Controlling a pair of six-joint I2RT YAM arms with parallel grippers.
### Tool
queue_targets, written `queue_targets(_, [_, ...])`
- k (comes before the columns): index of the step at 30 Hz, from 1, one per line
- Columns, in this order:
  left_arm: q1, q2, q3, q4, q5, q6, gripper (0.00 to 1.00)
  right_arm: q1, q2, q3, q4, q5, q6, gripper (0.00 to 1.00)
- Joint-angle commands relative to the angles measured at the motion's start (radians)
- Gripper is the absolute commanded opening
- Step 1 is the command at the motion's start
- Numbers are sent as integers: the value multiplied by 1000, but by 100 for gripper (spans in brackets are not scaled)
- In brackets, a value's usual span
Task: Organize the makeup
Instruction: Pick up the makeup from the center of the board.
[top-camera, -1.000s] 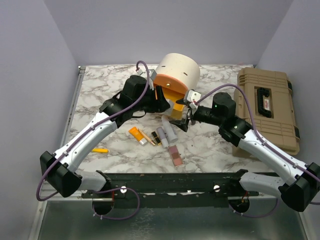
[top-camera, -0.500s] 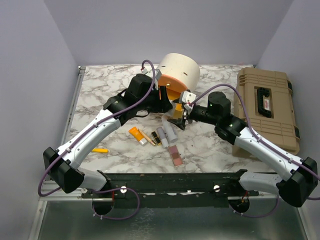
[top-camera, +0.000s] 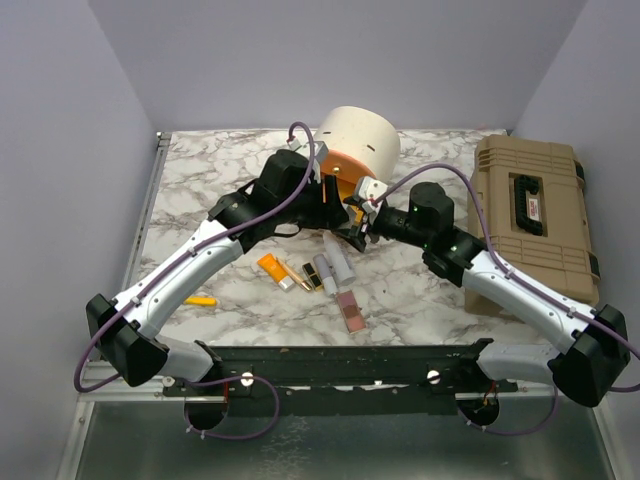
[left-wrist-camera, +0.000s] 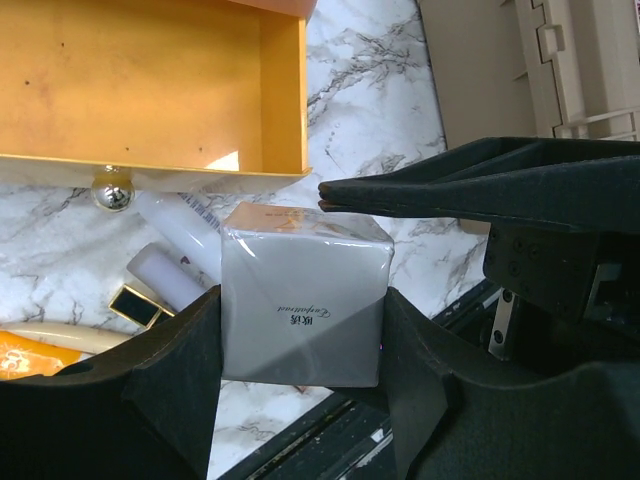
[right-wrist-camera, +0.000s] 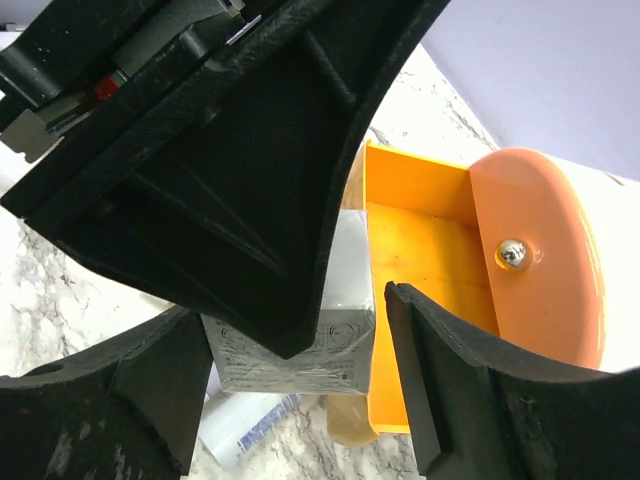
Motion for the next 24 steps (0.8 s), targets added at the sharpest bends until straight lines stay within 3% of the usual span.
queue_targets(1, [-11,-21,37,33,22,3,34,8,5,13,19,9,18,73])
queue_targets(7, [-9,-28,31,31,-4,14,35,9,6,7,15,20,35,56])
queue_targets(11, [-10,-42,16,31,-53,0,43,8,-3,-7,17,26,50,48])
queue_targets(13, [-10,-49,10,33,-78,-4,50,9,-13,-26,41,36,66,42])
queue_targets(19, [-9,-80,-8,33,-190,-34,82,9,-15,-34,47,41,102,36])
queue_targets(24, [-9,-116,-26,34,-289,-55,93,9,-6,-41,56,59,123,32])
